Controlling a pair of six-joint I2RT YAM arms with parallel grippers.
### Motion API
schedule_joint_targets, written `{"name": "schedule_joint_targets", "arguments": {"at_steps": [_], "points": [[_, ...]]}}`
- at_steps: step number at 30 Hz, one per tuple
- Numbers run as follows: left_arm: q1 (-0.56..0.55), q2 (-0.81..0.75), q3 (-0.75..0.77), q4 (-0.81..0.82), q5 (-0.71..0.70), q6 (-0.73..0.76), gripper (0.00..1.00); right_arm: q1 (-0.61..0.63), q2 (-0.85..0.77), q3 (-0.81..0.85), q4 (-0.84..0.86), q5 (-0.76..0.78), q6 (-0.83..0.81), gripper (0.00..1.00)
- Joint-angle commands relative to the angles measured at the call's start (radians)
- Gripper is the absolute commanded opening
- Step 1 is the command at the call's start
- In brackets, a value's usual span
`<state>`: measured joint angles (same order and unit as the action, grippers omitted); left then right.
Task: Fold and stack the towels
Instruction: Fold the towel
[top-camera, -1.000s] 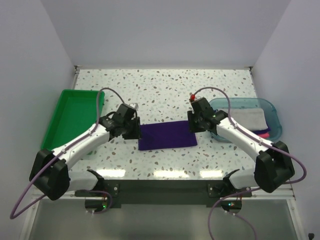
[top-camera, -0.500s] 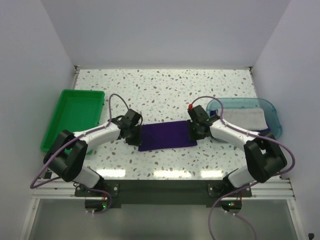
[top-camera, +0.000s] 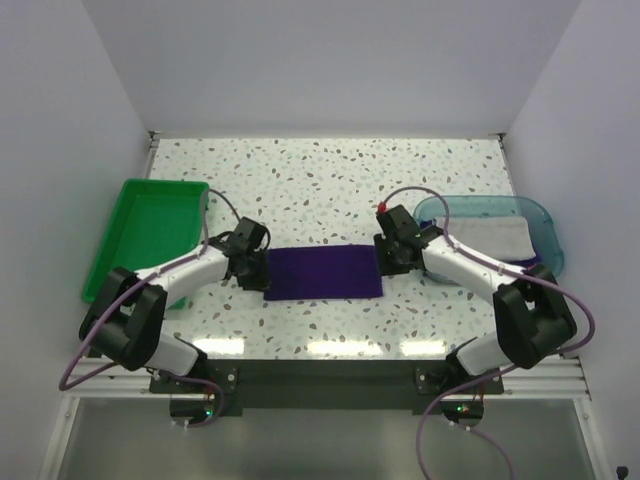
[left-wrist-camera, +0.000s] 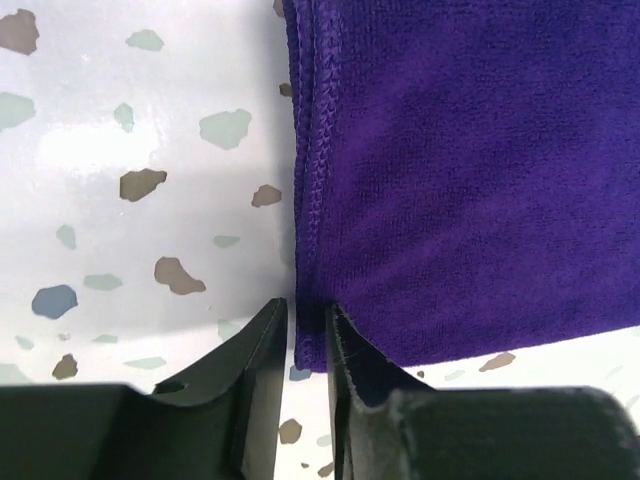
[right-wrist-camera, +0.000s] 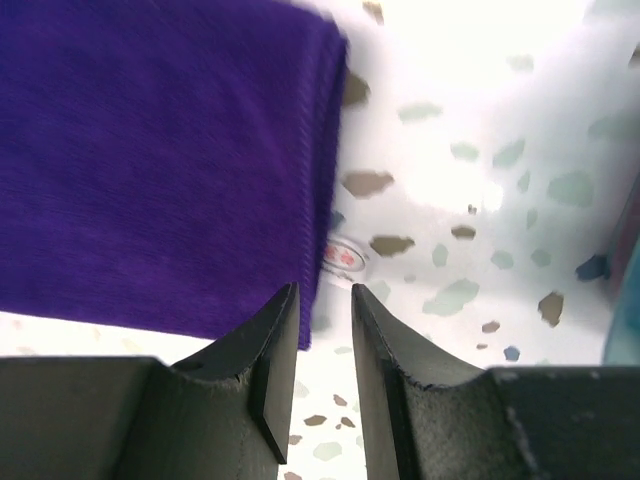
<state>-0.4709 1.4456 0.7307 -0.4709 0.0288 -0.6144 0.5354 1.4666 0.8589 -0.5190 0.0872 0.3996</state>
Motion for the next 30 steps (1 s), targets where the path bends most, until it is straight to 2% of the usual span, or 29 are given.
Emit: {"name": "schedule_joint_targets", "arguments": {"at_steps": [1,7,13,20,23,29,30], "points": [[0.006,-0.037,0.068,-0.057,-0.035,0.044,0.28,-0.006,-0.026,0.133,0.02,-0.009,-0.048,0.31],[0.006,-0.065,0.095,-0.069,-0.049,0.054,0.29,-0.006,0.122,0.244,0.088,0.002,-0.068,0.25],[0.006,-0.076,0.091,-0.057,-0.04,0.051,0.29,-0.052,0.259,0.233,0.16,0.029,-0.053,0.19],[0.0,-0.096,0.124,-0.046,-0.033,0.065,0.31,-0.084,0.302,0.249,0.153,0.039,-0.074,0.18],[-0.012,-0.09,0.156,-0.045,-0.012,0.074,0.35,-0.083,0.229,0.267,0.122,0.049,-0.093,0.21],[-0.034,-0.009,0.213,0.0,-0.009,0.087,0.44,-0.077,0.097,0.244,0.041,0.006,-0.113,0.36],[-0.04,0.008,0.219,0.015,-0.01,0.088,0.45,-0.075,0.077,0.235,0.033,-0.001,-0.114,0.41]]}}
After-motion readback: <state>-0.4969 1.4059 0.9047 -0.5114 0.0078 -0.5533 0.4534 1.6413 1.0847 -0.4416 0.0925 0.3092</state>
